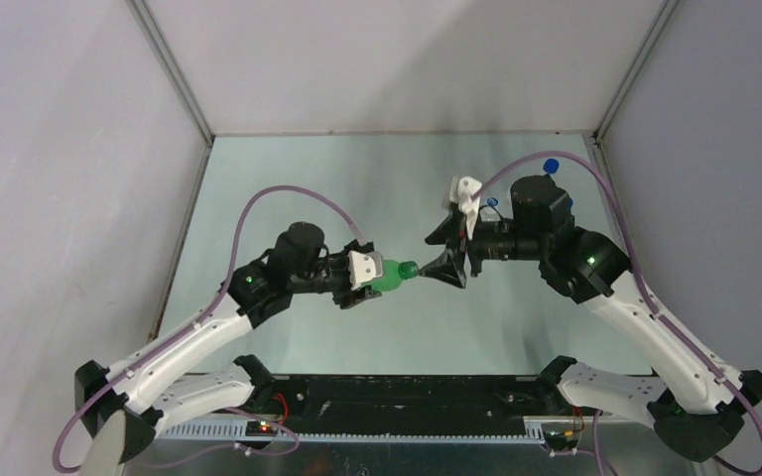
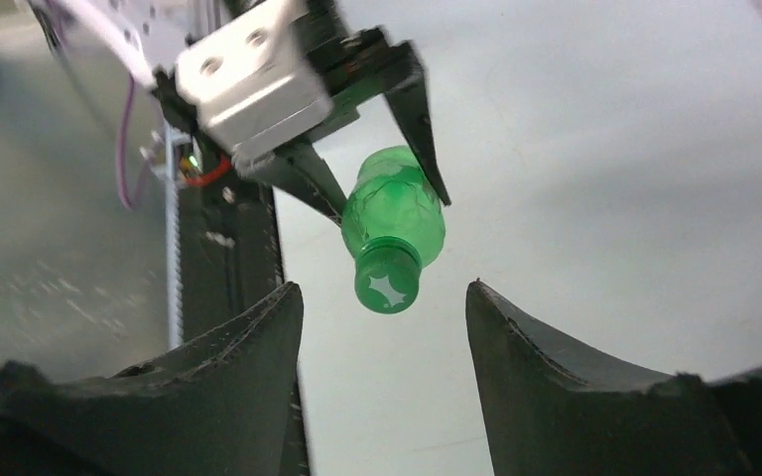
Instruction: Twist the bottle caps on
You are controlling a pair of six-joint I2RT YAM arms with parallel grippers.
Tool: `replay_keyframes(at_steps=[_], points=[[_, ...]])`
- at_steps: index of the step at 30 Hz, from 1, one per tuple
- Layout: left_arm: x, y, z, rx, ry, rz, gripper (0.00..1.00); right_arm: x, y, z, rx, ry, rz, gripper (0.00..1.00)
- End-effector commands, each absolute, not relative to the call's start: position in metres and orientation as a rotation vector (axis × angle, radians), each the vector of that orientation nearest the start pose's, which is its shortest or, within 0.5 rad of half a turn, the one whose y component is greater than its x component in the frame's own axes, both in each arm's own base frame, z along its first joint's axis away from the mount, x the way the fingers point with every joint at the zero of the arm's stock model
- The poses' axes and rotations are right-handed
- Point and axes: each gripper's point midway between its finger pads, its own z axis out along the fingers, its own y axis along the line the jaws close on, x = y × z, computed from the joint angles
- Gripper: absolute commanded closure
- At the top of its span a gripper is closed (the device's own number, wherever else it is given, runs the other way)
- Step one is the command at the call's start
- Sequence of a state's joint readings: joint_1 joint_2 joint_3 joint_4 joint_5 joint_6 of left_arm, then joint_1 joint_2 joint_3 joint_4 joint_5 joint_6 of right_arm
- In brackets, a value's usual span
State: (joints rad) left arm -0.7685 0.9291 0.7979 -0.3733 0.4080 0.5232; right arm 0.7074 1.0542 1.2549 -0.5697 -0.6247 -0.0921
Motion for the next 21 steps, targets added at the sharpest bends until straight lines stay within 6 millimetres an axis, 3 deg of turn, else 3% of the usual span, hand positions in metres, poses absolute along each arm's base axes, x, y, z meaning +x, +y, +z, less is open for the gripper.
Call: replay_keyframes(at_steps=[1, 10, 21], points=[[0.143, -0.266, 0.214, 1.591, 1.443, -0.899, 1.0, 0.153, 0.267, 0.32, -1.497, 1.345, 0.774, 0.37], [0.137, -0.274, 0.217, 1.647, 1.444, -1.014, 1.0, 0.127, 0.269, 0.309, -1.675, 1.197, 0.767, 0.44], [0.135, -0.28, 0.223, 1.637, 1.427, -1.06, 1.0, 0.122, 0.274, 0.3, -1.734, 1.179, 0.75, 0.5]])
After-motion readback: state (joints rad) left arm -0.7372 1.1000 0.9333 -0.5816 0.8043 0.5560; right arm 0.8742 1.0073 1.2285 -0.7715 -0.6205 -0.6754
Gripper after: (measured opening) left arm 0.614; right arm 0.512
